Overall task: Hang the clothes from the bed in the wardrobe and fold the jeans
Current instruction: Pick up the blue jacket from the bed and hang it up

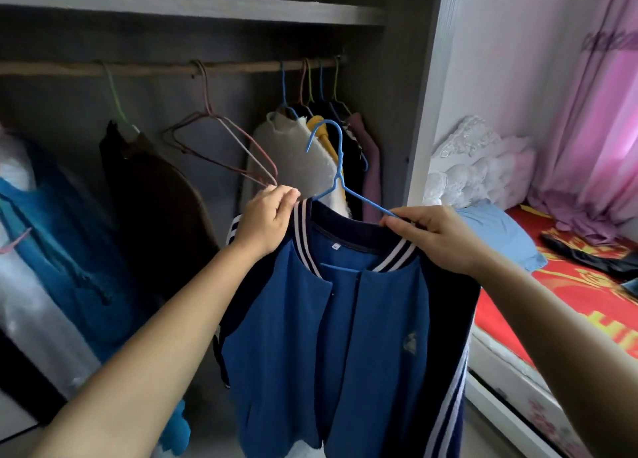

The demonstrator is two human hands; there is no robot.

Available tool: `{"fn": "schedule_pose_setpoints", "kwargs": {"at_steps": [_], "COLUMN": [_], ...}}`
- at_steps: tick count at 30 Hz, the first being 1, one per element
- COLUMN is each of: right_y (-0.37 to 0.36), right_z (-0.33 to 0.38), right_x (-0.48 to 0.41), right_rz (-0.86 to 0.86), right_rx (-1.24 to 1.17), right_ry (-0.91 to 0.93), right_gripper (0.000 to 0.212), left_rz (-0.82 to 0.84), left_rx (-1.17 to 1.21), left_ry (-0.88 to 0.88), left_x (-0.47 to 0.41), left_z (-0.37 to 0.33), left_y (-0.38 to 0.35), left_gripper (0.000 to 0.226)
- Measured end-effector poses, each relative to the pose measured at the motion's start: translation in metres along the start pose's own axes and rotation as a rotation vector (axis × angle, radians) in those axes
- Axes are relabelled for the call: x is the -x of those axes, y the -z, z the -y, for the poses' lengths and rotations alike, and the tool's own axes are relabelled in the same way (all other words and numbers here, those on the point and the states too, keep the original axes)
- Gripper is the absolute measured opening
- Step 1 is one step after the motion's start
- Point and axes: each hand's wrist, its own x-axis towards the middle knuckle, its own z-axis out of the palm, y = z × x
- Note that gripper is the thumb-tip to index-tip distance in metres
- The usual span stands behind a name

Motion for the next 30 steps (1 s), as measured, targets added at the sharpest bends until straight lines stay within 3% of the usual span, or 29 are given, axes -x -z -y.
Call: {"fn": "schedule_pose_setpoints", "kwargs": {"at_steps": [2, 4, 8, 10, 16, 24, 30], "right_y": [-0.005, -0.01, -0.023, -0.031, -0.047, -0.069, -0.079], "right_z": [-0.001, -0.005, -0.026, -0.042, -0.068, -0.056, -0.02], "right_x": [-0.009, -0.019, -0.041, -0.055, -0.116, -0.197, -0.245], "right_rz": [-0.002, 0.005, 0.0, -0.026, -0.035, -0.064, -0.192], "right_rx": [-0.004, -0.003, 0.008, 0.027, 0.068, 0.166, 0.201], "right_ry": [-0.015, -0.017, -0.009, -0.003, 0.008, 0.059, -0.006], "right_gripper": [0.018, 0.021, 0.024, 0.022, 0.023, 0.028, 0.029], "left_rz": [-0.037, -0.07, 0.013, 0.11, 0.25, 0.25, 0.26], "left_rx": [-0.07, -0.182, -0.564, -0.782, -1.162, -1.245, -1.147], "left_ry": [0.025, 0.054, -0.015, -0.053, 0.061, 0.115, 0.061], "left_x": [-0.018, -0.037, -0.074, -0.093, -0.12, -0.106, -0.092], "left_z": [0.011, 0.021, 0.042, 0.054, 0.101, 0.144, 0.162], "left_y": [-0.001, -0.001, -0.003, -0.004, -0.006, 0.014, 0.044], "left_gripper": [0.028, 0.03, 0.073, 0.083, 0.054, 0.042, 0.049]}}
